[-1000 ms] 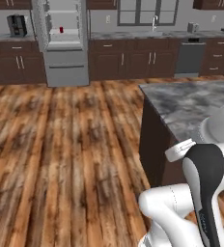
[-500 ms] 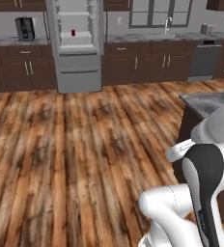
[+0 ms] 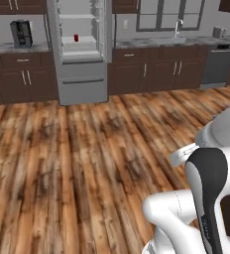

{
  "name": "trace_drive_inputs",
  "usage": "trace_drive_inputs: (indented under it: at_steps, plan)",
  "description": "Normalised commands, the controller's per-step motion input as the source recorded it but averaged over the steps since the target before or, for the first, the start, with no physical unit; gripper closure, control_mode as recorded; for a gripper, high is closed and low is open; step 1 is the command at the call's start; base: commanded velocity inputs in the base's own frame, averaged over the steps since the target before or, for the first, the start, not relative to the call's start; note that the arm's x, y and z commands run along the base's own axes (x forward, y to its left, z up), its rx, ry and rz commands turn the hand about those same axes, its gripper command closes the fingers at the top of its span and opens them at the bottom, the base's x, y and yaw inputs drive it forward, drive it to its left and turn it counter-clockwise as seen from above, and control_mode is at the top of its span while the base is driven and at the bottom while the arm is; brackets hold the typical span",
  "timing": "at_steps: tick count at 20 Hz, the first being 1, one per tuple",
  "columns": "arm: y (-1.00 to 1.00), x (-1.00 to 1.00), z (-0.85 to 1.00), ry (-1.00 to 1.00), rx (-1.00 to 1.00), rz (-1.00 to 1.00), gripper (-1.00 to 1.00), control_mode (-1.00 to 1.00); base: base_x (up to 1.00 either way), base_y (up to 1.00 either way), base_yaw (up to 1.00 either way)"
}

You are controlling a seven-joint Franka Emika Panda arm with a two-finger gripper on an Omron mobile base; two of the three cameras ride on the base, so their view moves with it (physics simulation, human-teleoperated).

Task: Open the fridge, grab two sodas, and place both sodas inside the bowl with ice on the dining counter.

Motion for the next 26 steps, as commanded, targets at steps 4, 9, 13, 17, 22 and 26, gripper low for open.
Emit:
trace_drive_inputs:
  at_steps: [4,9,13,17,22,26]
  plan:
    - [0.0,0.0,0.0,0.0,0.0,0.0,-1.0,1.0,1.0,0.02,-0.1]
    - [0.0,0.0,0.0,0.0,0.0,0.0,-1.0,1.0,1.0,0.03,-0.07]
    - [0.0,0.0,0.0,0.0,0.0,0.0,-1.0,1.0,1.0,0.04,-0.04]
    - [0.0,0.0,0.0,0.0,0.0,0.0,-1.0,1.0,1.0,0.13,0.0]
    - [0.0,0.0,0.0,0.0,0.0,0.0,-1.0,1.0,1.0,0.13,0.0]
    - [0.0,0.0,0.0,0.0,0.0,0.0,-1.0,1.0,1.0,0.15,-0.01]
